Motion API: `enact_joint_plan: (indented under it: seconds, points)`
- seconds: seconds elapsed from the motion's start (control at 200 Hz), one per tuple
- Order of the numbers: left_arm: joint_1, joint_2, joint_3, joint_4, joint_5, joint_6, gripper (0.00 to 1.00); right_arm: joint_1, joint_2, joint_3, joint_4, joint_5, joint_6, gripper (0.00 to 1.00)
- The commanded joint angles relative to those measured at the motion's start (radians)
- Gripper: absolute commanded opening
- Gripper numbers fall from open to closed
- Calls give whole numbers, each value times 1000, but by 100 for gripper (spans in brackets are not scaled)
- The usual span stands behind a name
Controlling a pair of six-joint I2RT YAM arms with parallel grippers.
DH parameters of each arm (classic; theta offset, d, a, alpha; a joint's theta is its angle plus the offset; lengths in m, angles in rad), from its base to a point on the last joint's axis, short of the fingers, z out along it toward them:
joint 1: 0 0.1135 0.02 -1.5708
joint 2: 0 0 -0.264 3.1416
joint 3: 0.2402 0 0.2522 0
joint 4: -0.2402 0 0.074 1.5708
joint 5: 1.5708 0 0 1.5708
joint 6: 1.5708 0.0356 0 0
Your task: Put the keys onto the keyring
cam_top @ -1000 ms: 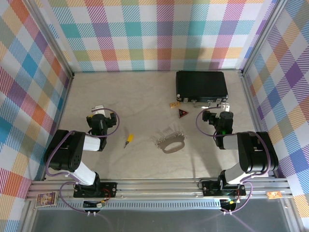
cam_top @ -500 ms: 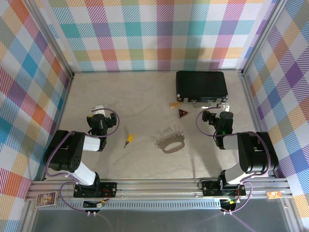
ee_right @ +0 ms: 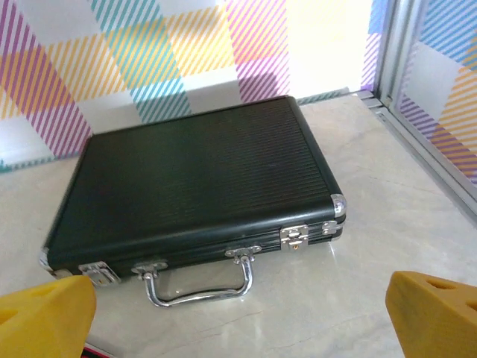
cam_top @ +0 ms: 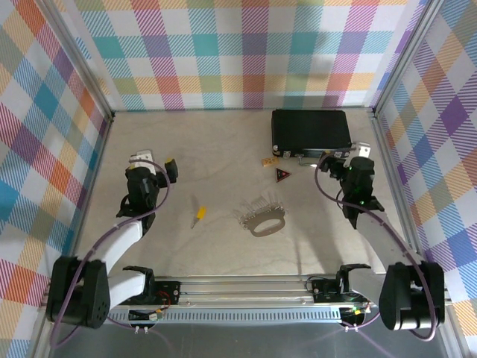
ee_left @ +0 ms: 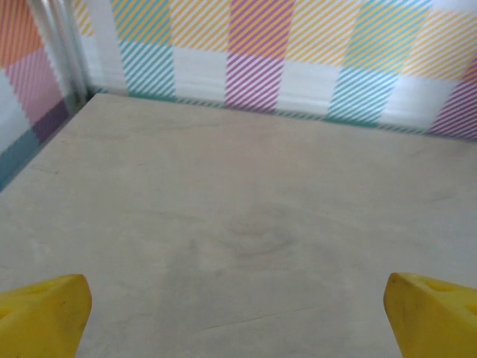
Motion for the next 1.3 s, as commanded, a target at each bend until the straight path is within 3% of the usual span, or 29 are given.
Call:
enact_joint_plan:
  seconds: [0.0, 0.11, 0.18, 0.3, 0.385, 0.485, 0.705, 0.785, 0.915, 1.165, 1.295]
  points:
    - [-61, -90, 66, -249, 109, -101, 100, 7, -28, 126, -467, 58, 264, 99]
    - [-133, -144, 146, -439, 214, -197, 100, 65, -27, 190, -612, -104, 293, 99]
    - [-177, -163, 197, -568, 249, -262, 100, 153, -52, 193, -656, -111, 279, 99]
    - [-224, -179, 242, -716, 429, -291, 100, 255, -105, 183, -736, -133, 277, 99]
    - [-270, -187, 241, -761, 530, -308, 100, 294, -128, 181, -808, -159, 290, 99]
    - [-370, -189, 222, -790, 562, -326, 100, 347, -161, 150, -849, -206, 320, 99]
    - [-611, -173, 168, -764, 456, -331, 98, 459, -203, 60, -847, -316, 405, 99]
    - [-686, -143, 161, -745, 418, -305, 92, 471, -204, 39, -840, -356, 416, 99]
    - [-801, -59, 197, -765, 286, -252, 74, 472, -222, 4, -835, -379, 429, 99]
    - [-910, 180, 336, -815, 85, -247, 57, 471, -251, -42, -811, -319, 458, 99]
    - [-930, 308, 416, -846, 72, -243, 50, 473, -259, -24, -848, -285, 454, 99]
